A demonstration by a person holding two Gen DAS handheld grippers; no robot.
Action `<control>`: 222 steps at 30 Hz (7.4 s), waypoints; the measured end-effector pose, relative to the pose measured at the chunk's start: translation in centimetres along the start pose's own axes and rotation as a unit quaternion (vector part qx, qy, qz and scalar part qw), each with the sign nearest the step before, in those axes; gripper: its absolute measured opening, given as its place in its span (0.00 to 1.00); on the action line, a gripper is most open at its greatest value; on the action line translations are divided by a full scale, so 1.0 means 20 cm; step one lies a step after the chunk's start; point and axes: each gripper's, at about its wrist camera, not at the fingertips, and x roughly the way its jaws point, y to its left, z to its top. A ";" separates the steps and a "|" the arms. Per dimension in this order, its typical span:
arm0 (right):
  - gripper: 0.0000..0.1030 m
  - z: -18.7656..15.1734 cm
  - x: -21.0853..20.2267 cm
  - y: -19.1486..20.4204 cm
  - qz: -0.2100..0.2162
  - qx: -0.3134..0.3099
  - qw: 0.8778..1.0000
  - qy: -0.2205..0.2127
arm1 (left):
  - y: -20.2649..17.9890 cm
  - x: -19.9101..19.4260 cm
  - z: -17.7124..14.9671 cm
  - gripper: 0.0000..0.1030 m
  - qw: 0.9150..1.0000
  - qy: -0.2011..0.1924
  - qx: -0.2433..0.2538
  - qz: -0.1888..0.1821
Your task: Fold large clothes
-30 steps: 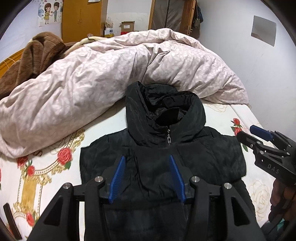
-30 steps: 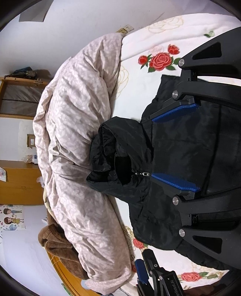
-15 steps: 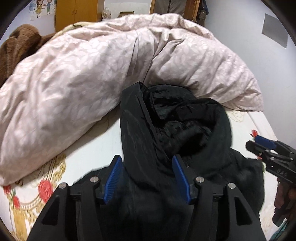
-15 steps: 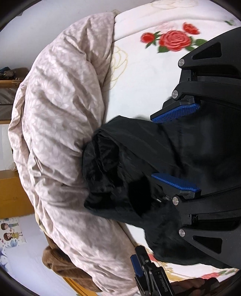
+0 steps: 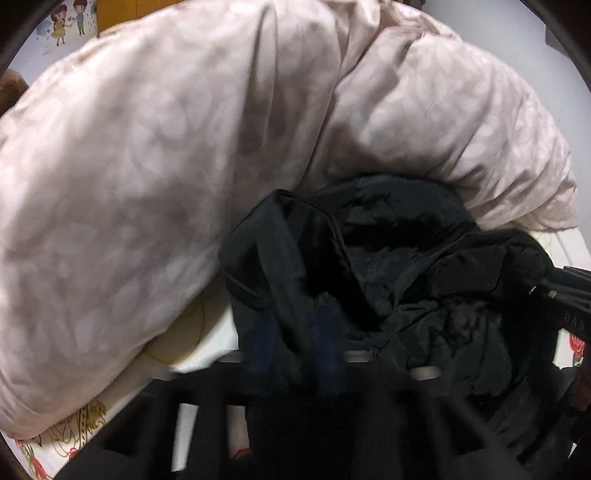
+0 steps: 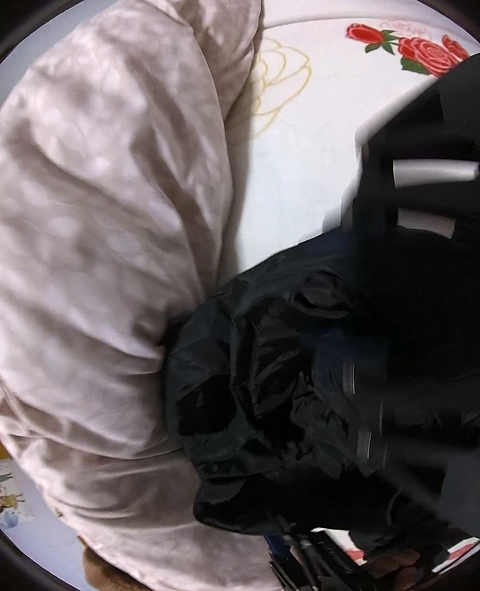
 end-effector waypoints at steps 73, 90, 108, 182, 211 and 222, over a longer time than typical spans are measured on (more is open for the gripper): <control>0.38 -1.49 -0.83 0.11 0.118 0.055 0.991 -0.027 | -0.06 -0.97 -1.38 0.09 0.991 -0.020 -0.061 -0.118; 0.38 -1.28 -0.50 -0.15 0.051 0.087 0.994 -0.050 | 0.14 -0.60 -1.24 0.13 0.995 -0.044 -0.087 -0.027; 0.38 -1.38 -0.59 0.16 0.083 0.019 0.995 -0.059 | -0.05 -0.71 -1.32 0.13 0.995 -0.046 -0.053 -0.067; 0.45 -2.47 -1.50 0.03 0.010 0.079 0.993 -0.089 | -0.21 -1.76 -2.16 0.40 0.997 -0.038 -0.058 -0.014; 0.56 -2.64 -1.14 -0.33 0.055 0.209 0.976 0.041 | 0.34 -1.34 -2.39 0.66 0.975 0.076 -0.206 0.013; 0.12 -2.61 -1.20 -0.34 0.093 0.216 0.971 0.038 | 0.19 -1.42 -2.34 0.17 0.984 0.064 -0.167 -0.003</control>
